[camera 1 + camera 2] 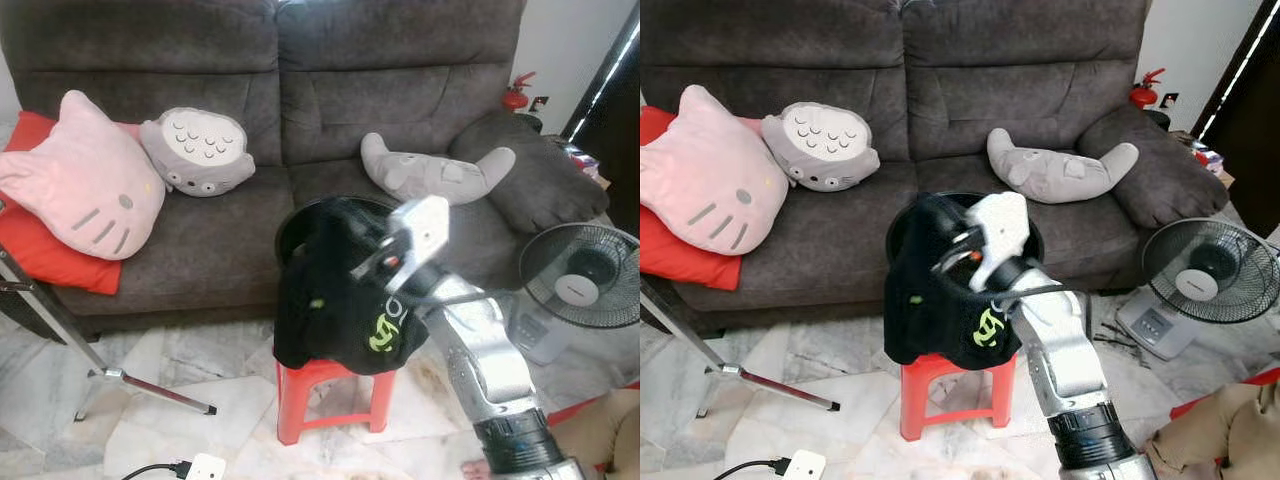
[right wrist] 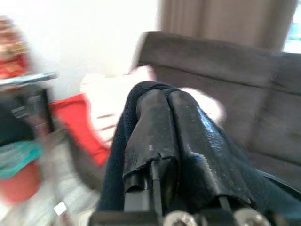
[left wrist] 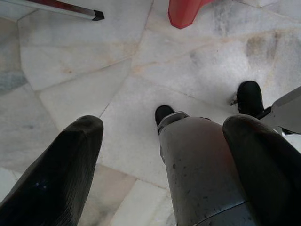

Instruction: Hang hanger

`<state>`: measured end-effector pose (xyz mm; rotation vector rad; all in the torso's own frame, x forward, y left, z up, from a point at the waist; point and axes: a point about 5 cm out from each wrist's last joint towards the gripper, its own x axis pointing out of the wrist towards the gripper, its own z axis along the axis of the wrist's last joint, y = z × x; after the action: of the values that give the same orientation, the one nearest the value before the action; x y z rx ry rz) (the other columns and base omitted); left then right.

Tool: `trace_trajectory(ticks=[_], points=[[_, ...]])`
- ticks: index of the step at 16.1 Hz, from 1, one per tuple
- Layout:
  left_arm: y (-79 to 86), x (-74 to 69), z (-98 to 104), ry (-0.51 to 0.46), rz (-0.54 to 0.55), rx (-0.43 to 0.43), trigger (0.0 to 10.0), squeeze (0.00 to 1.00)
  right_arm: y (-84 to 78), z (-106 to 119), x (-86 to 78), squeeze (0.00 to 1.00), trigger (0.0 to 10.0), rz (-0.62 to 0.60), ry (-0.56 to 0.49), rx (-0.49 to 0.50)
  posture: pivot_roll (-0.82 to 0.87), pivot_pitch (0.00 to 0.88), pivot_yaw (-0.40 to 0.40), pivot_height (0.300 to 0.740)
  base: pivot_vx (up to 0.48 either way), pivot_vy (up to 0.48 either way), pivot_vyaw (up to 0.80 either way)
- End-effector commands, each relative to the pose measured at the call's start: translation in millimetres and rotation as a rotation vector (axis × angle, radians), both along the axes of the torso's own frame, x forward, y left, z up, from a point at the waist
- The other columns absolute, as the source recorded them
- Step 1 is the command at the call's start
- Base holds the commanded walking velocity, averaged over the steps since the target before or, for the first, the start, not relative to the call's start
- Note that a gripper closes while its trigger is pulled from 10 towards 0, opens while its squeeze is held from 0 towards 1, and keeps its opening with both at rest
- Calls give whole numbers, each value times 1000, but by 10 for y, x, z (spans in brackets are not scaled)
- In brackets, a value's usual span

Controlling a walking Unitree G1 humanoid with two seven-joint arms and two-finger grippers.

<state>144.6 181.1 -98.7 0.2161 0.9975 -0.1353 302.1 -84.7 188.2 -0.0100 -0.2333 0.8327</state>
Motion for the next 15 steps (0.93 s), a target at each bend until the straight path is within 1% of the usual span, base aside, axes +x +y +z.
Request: trace_trajectory(ticks=[1,2,3,4,5,6,7,15], points=[[-54,-113,-52,53,-22,-12,10000,0,106,120,-92,0,0,122,-42,-37,-82,0,-35,740,0,0,0],[-55,-113,-51,54,-21,-14,10000,0,141,23,-244,0,0,254,-22,-169,-82,0,-35,740,0,0,0],[-53,-114,-52,55,-21,-14,10000,0,128,-43,-292,0,0,286,-6,-229,-83,0,-34,740,0,0,0],[-54,-115,-52,56,-23,-14,10000,0,84,-131,-316,0,0,293,36,-279,-83,0,-34,740,0,0,0],[-54,-113,-52,57,-24,-15,10000,0,-31,-234,-287,0,0,230,73,-317,-85,0,-32,740,0,0,0],[-55,-112,-52,56,-24,-15,10000,0,-86,-267,-249,0,0,183,106,-319,-86,0,-31,740,0,0,0],[-57,-112,-52,57,-27,-16,10000,0,-188,-310,-203,0,0,125,120,-342,-87,0,-30,740,0,0,0],[-57,-112,-52,57,-27,-16,10000,0,-188,-310,-203,0,0,125,120,-342,-87,0,-30,740,0,0,0]])
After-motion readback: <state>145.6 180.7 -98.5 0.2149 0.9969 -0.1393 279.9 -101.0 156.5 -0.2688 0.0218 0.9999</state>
